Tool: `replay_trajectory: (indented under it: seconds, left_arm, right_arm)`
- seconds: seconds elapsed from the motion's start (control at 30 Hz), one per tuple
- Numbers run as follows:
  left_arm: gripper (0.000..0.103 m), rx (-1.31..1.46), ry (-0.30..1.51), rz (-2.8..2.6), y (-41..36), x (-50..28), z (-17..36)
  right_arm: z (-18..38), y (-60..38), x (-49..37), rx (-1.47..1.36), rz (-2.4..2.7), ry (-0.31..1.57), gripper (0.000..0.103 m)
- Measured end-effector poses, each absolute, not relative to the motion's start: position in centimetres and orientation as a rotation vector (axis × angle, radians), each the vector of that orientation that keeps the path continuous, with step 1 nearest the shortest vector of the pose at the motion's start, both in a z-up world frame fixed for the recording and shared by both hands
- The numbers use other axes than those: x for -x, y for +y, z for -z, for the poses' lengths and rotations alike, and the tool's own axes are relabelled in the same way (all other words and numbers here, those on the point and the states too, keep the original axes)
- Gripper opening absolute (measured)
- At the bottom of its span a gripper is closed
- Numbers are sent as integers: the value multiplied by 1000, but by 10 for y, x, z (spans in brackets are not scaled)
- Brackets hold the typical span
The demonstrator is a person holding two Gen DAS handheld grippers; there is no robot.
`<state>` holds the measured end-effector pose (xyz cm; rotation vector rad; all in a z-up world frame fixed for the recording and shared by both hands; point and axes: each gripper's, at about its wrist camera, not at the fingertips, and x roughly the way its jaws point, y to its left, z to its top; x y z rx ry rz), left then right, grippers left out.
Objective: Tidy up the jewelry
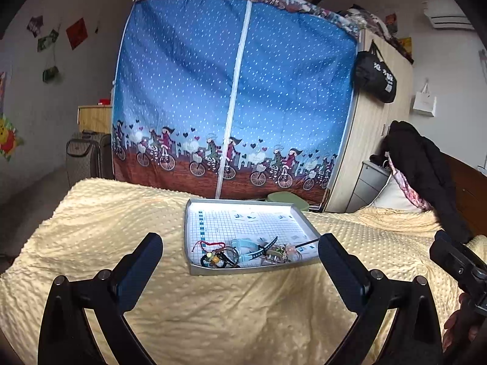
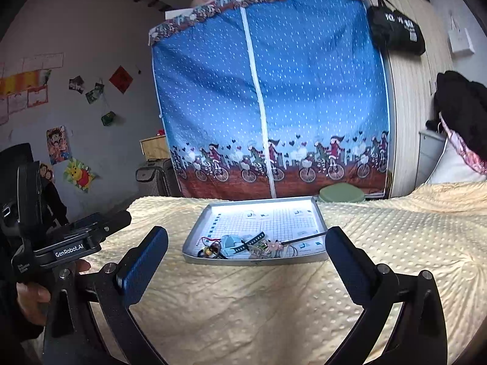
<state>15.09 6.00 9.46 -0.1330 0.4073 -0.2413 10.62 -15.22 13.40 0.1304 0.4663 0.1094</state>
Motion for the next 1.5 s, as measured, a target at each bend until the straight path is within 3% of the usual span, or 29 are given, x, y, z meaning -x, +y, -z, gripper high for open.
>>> replay_trajectory:
  seconds: [0.33, 0.87, 1.5]
  left_arm:
    - [103, 105, 354, 219, 85, -85, -105]
    - [103, 54, 349, 187, 99, -40, -57]
    - [103, 6, 389, 217, 96, -51, -23]
  right_arm:
    - [-148, -137, -56, -151, -129, 430, 101]
    - [-100, -116, -22, -95, -150, 459, 101]
    - [-62, -118, -32, -120, -76, 554, 101]
